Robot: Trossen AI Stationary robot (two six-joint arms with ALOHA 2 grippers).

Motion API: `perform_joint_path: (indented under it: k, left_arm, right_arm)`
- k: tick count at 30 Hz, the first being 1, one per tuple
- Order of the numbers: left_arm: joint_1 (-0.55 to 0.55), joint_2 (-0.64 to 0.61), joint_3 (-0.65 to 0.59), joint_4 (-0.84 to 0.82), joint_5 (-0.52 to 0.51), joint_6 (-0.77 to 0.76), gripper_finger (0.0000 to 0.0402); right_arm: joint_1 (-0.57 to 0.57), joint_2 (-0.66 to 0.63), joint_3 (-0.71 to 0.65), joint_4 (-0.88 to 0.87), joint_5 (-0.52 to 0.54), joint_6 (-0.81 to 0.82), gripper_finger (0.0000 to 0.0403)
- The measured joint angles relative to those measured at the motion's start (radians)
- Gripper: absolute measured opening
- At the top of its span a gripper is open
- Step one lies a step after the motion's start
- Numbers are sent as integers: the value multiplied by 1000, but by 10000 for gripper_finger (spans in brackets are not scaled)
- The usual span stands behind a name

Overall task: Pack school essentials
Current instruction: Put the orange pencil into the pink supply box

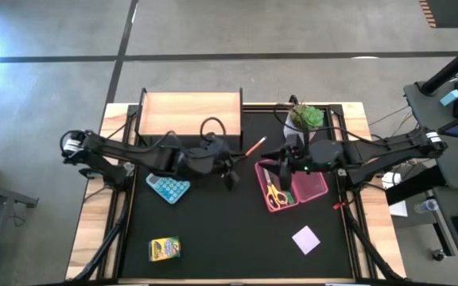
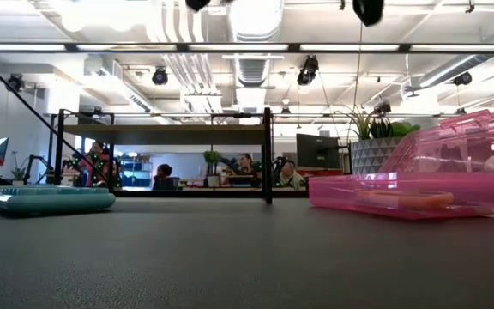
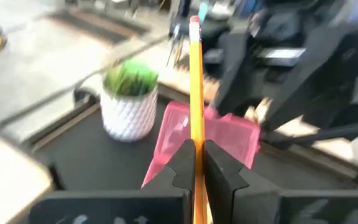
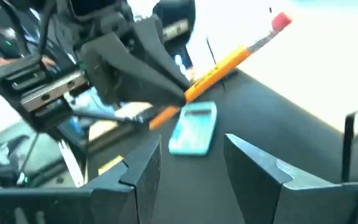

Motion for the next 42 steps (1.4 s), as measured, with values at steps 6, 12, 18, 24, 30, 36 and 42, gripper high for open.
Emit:
perform_joint_path:
  k: [6,12,18,24,30,36,42]
  left_arm:
    - [-1,-24,2,101,0,95,0]
    - [-4,-26,2,164,4,147,0]
    - [-10,-26,0,176,45,148,0]
    - [-10,-26,-1,190,75,148,0]
    - [-10,-26,-4,200,84,148,0]
    - [-10,-26,-5,202,87,148,0]
    - [-10,-26,-5,202,87,145,0]
  right_arm:
    - [-1,16,1,165,3,-91,177]
    - [-2,25,1,264,2,-153,205]
    - [-10,28,1,338,3,-170,229]
    - [-9,35,1,363,20,-178,224]
    - [-10,35,1,365,28,-177,180]
    - [-9,34,1,367,28,-165,82]
    - [-9,34,1,382,21,-182,18]
